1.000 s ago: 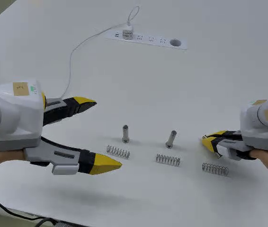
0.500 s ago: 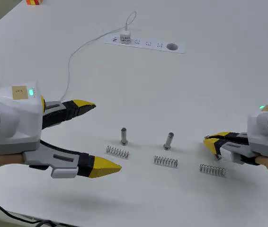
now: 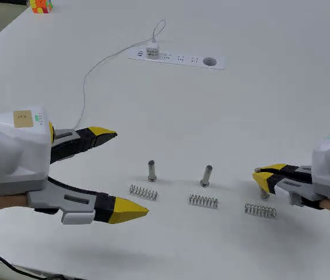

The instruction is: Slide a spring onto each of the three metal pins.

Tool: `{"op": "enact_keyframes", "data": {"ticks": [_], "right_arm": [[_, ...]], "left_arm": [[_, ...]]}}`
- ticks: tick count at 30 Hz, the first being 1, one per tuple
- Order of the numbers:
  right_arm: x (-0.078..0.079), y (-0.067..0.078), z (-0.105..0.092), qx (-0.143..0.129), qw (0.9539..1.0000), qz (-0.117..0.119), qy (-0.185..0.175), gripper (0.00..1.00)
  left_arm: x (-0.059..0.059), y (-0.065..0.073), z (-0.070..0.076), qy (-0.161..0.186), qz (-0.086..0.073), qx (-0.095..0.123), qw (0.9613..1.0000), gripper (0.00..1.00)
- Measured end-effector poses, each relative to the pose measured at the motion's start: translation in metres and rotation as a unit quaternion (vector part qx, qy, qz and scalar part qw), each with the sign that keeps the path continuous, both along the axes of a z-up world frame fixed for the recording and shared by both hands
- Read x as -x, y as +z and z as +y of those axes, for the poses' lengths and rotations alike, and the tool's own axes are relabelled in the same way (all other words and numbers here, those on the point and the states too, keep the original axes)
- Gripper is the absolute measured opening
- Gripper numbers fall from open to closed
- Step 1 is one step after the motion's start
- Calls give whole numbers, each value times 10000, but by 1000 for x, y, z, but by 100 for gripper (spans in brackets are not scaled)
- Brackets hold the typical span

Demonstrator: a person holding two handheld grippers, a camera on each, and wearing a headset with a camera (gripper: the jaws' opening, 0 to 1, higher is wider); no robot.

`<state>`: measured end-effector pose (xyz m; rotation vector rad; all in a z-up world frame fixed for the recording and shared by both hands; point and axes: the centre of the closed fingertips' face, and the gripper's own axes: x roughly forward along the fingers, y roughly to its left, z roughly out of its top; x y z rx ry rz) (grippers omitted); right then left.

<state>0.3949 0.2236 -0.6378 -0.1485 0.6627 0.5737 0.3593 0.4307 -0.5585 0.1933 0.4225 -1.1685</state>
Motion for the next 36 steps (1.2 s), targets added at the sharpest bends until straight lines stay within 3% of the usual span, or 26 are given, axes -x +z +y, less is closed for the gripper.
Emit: {"op": "enact_keyframes", "data": {"ticks": [11, 25, 36], "right_arm": [[5, 5, -6, -113, 9997, -226, -30, 8], [21, 10, -9, -316, 9968, -740, -39, 8], [23, 9, -11, -298, 9955, -897, -27, 9]], "left_arm": [[4, 3, -5, -85, -6, -29, 10000, 93], [9, 5, -6, -126, -21, -135, 9998, 93], [11, 7, -9, -140, -36, -149, 9998, 93]]}}
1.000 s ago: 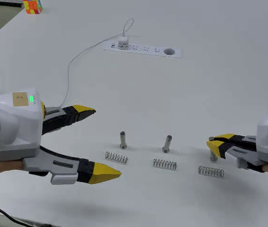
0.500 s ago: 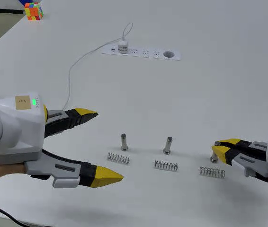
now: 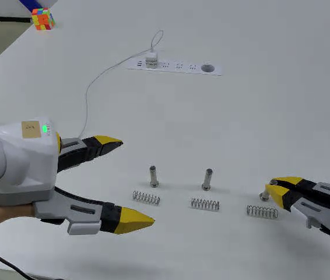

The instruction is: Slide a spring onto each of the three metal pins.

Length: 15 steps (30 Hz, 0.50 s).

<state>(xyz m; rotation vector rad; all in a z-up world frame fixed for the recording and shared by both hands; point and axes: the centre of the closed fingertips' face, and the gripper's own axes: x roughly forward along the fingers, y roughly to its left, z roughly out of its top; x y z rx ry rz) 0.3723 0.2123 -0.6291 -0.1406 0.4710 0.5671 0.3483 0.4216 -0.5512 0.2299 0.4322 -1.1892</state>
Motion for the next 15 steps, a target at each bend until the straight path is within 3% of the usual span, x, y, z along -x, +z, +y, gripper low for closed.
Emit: {"op": "enact_keyframes", "data": {"ticks": [7, 15], "right_arm": [[-1, 0, -1, -16, 10000, 59, 8, 9], [-1, 14, -8, -186, 9998, 55, -56, 18]], "left_arm": [[2, 0, -2, -17, 0, 4, 10000, 93], [3, 1, -2, -4, -6, 11, 10000, 93]]}}
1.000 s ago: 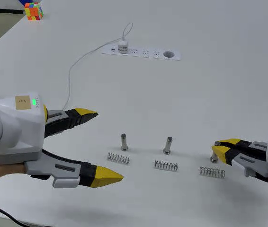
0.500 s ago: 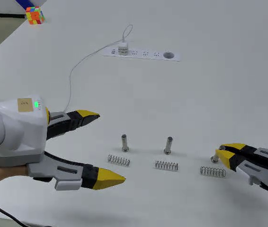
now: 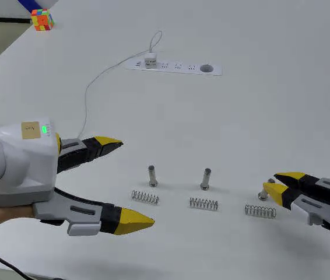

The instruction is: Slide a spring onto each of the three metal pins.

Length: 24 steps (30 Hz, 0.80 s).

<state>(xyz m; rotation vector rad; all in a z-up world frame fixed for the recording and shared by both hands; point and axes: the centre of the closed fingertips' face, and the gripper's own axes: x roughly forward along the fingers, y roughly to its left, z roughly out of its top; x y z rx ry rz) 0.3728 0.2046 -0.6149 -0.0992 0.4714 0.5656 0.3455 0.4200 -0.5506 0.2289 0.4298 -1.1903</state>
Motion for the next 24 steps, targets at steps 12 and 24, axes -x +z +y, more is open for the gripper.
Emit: {"op": "enact_keyframes", "data": {"ticks": [12, 24], "right_arm": [[40, -33, -1, 146, 9902, 818, 1125, 22], [39, -50, 16, 575, 9743, 841, 2009, 22]], "left_arm": [[4, -5, 2, 63, 67, -62, 9999, 92], [0, -3, 4, 143, 74, -75, 9998, 92]]}}
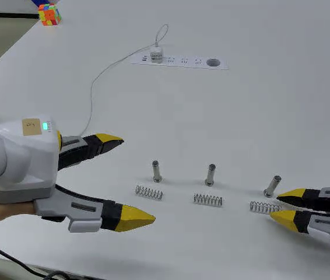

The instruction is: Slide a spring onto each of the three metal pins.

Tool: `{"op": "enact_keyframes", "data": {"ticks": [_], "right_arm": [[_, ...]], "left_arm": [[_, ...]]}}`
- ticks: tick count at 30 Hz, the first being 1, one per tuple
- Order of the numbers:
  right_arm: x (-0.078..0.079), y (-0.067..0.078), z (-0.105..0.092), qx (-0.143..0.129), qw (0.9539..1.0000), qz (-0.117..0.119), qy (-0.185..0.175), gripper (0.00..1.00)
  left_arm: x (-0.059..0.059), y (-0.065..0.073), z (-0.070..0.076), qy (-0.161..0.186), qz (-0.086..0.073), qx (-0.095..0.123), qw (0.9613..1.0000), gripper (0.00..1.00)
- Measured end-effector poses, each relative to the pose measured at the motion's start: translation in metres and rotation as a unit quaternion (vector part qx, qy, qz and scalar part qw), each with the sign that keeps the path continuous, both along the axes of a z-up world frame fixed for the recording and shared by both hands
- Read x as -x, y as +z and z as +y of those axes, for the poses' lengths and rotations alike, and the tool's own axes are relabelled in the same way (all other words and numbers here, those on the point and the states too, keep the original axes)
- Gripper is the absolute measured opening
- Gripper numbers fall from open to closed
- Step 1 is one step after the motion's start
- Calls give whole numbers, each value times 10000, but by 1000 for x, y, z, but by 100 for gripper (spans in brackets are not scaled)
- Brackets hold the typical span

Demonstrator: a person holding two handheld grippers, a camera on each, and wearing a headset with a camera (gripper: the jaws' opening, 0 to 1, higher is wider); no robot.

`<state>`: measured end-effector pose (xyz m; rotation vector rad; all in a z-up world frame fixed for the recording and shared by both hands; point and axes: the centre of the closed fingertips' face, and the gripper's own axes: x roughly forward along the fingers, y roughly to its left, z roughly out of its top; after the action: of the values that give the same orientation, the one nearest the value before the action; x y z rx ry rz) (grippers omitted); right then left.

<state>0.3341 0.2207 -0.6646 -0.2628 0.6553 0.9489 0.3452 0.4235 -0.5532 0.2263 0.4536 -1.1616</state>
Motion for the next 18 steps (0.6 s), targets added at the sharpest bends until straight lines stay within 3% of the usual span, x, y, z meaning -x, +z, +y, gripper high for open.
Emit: {"op": "enact_keyframes", "data": {"ticks": [11, 18], "right_arm": [[5, -9, 5, 68, 9989, 175, 432, 13], [8, -10, 6, 242, 9979, 31, 594, 11]], "left_arm": [[3, -3, 0, 12, 70, -75, 9999, 91], [7, -3, -4, -45, 77, -76, 9999, 91]]}}
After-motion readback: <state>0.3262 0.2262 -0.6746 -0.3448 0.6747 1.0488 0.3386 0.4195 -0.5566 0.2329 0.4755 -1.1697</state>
